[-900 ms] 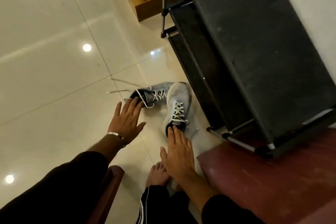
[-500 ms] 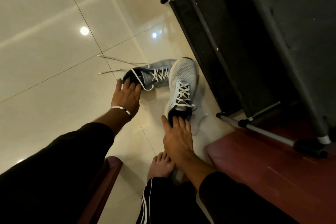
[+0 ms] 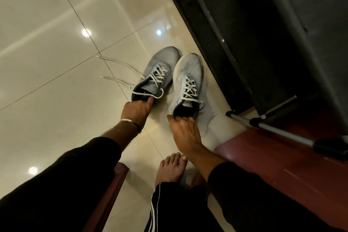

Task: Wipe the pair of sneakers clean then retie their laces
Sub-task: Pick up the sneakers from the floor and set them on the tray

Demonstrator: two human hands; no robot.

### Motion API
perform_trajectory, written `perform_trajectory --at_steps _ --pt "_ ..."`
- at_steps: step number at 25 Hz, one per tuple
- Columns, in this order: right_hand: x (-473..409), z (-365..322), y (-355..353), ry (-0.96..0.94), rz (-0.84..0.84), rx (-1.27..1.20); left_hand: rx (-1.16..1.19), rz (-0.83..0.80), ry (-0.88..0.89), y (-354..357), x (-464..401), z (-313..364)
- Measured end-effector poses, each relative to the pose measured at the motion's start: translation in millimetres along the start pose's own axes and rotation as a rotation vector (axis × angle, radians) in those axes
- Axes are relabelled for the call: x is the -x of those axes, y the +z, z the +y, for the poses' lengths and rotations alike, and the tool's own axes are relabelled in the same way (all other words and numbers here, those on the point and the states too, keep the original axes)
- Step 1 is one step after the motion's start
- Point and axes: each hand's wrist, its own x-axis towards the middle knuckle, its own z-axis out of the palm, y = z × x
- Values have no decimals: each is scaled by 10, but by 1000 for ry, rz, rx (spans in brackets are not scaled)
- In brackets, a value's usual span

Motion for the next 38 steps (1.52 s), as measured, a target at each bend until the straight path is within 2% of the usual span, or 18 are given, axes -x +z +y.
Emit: perform_trajectory --at_steps 6,12,20,29,33,38 --pt "179 -206 -481 15 -72 -22 62 26 36 -219 321 196" --pt "513 -335 -986 -10 -57 -2 71 57 25 -585 813 227" --pt "1053 -696 -2037 -39 -43 21 143 61 -27 -1568 1697 61" --pt "1949 -975 -3438 26 87 64 146 207 2 -2830 2785 -47" --pt "2467 -861 -3840 74 190 67 119 274 62 -3303 3217 155" --pt "3159 -619 -4123 187 233 53 60 343 181 -3711 3668 600"
